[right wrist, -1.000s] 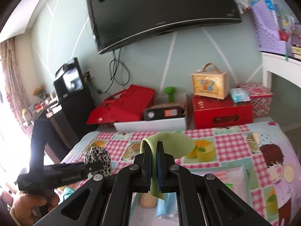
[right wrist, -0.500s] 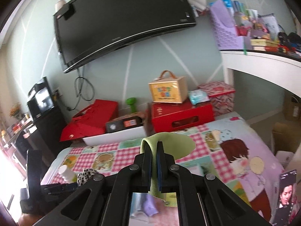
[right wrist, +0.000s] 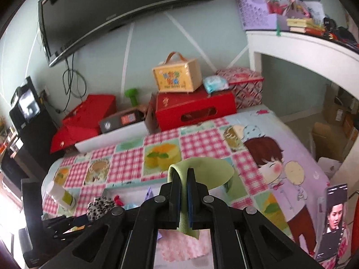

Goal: Organize soft objects
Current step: 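Carry the cloth in the right tool and scrunchie in the left tool over the tray, then open the left tool to drop the scrunchie while the right tool drops the cloth into the tray, then move both open tools back toward the remaining items beside the teal box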

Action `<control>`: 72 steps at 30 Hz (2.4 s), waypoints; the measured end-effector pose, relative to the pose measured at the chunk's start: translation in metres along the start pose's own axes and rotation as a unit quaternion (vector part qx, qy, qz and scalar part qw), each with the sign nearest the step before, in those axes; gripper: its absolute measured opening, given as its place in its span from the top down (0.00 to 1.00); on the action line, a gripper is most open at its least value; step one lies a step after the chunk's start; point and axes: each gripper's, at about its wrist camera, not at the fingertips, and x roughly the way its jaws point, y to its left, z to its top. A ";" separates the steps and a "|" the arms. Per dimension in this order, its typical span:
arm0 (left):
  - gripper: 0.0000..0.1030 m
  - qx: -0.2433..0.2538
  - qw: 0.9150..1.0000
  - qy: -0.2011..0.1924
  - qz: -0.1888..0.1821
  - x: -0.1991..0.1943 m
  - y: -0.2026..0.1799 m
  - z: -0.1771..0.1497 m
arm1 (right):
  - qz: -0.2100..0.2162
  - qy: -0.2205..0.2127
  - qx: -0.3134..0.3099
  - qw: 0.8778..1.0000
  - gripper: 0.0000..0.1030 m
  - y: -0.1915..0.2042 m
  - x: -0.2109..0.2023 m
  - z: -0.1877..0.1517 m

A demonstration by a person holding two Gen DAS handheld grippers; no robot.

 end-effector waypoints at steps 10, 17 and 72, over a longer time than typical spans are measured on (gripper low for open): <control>0.64 -0.015 1.000 0.013 0.003 0.028 0.006 0.000 | 0.013 0.157 -0.020 0.987 0.95 0.013 0.088 -0.043; 0.64 -0.020 1.000 0.024 0.003 0.039 0.007 0.001 | 0.012 0.196 -0.027 0.980 0.92 0.017 0.104 -0.057; 0.06 -0.152 0.984 -0.025 0.087 0.010 0.079 0.001 | -0.087 0.167 -0.065 0.980 0.00 0.028 0.081 -0.042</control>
